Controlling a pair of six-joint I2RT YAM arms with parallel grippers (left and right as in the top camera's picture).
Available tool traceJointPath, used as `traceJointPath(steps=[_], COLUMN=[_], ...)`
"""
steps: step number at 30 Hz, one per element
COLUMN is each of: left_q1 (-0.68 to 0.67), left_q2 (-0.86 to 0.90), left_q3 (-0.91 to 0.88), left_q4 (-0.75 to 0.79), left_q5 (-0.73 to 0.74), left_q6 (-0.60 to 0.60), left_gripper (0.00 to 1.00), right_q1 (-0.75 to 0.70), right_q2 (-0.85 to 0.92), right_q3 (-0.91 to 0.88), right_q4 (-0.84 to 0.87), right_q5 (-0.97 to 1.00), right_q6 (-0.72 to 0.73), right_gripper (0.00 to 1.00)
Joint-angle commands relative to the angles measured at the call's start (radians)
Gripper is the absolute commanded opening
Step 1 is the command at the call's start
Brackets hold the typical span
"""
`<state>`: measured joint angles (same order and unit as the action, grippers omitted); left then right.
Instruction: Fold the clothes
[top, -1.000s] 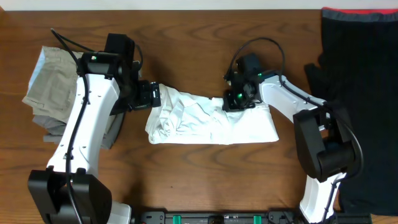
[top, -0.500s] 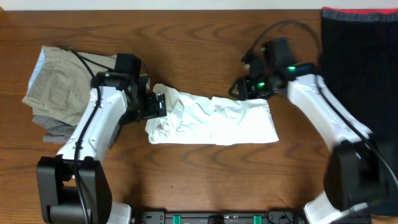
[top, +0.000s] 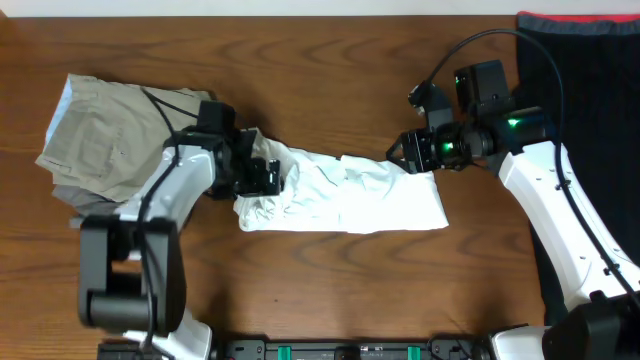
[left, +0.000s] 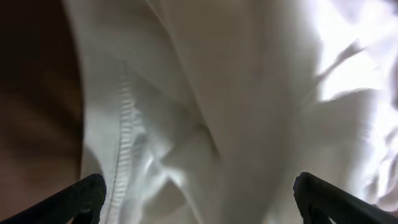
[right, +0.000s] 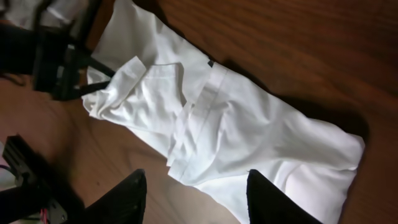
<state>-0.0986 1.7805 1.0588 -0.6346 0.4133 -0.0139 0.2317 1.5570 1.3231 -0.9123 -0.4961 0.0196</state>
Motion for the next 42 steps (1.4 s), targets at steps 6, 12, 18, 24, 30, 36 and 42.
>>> traceJointPath(steps=[6,12,18,24,30,36,42], left_q1=[0.054,0.124,0.167,0.166,0.149,0.134,0.15], left_q2=[0.129,0.131,0.131,0.133,0.162,0.179,0.048], left_q3=[-0.009,-0.008,-0.008,-0.008,-0.009,-0.002,0.058], left_q4=[0.003,-0.014,-0.016,0.013,0.004,-0.039,-0.163], left_q5=[0.047,0.047,0.064,0.029,0.087,0.208,0.186], left_q6=[0.043,0.029,0.048,0.047,0.071,0.108,0.142], left_gripper=[0.98,0.99,0.98,0.98,0.98,0.94,0.95], right_q1=[-0.009,-0.009,-0.009,-0.009,-0.009,-0.009,-0.009], right_q2=[-0.008,-0.008,-0.008,-0.008,-0.008,-0.008,-0.008], right_q3=[0.009,0.009,0.009,0.009,0.009,0.009,0.009], right_q4=[-0.023,-0.023,-0.021,-0.03,-0.026,-0.027,-0.021], right_q5=[0.019,0.022,0.033,0.036,0.036,0.036,0.038], right_q6=[-0.029,-0.029,-0.029,-0.029,-0.028,-0.029,-0.029], right_gripper=[0.5,0.5,0.5,0.5,0.5,0.5,0.51])
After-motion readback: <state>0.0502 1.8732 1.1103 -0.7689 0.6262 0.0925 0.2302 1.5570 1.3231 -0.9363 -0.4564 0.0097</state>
